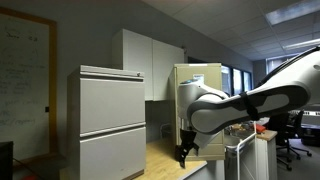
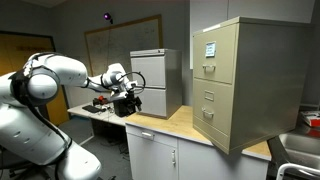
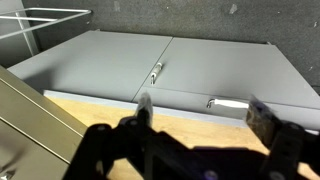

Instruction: Pull open the bottom drawer

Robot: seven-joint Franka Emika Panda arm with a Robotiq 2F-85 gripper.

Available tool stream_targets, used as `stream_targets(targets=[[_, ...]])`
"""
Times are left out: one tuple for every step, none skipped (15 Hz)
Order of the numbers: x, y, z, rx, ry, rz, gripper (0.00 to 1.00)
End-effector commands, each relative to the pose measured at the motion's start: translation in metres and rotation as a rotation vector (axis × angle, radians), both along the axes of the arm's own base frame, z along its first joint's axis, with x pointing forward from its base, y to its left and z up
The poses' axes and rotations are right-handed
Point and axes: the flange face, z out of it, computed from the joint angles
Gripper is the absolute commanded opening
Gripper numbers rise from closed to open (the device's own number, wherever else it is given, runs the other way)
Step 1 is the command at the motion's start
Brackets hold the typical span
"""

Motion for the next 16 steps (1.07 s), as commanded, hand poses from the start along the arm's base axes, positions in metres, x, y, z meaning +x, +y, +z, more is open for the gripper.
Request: stream_targets(targets=[[0.0, 0.0, 0.0, 0.0, 0.001, 0.0, 1.0], [0.0, 0.0, 0.0, 0.0, 0.001, 0.0, 1.0], [0.0, 0.004, -0.001, 0.019, -0.005, -0.019, 1.0], [0.003, 0.011, -0.002, 0.038, -0.017, -0.034, 1.0], [0.007, 0.017, -0.003, 0.059, -0.03, -0.049, 1.0], [0.016, 0.026, -0.002, 0.102, -0.053, -0.083, 1.0], [0.024, 0.033, 0.001, 0.137, -0.082, -0.111, 1.0], [0.033, 0.039, 0.004, 0.173, -0.116, -0.142, 1.0], [0.043, 0.043, 0.007, 0.208, -0.153, -0.178, 1.0], [0.053, 0.044, 0.01, 0.236, -0.187, -0.209, 1.0], [0.064, 0.043, 0.014, 0.266, -0.227, -0.248, 1.0], [0.076, 0.037, 0.018, 0.291, -0.262, -0.286, 1.0], [0.085, 0.031, 0.023, 0.32, -0.296, -0.322, 1.0], [0.095, 0.02, 0.026, 0.345, -0.328, -0.363, 1.0], [0.103, 0.01, 0.03, 0.377, -0.359, -0.398, 1.0], [0.11, -0.005, 0.032, 0.407, -0.388, -0.435, 1.0]])
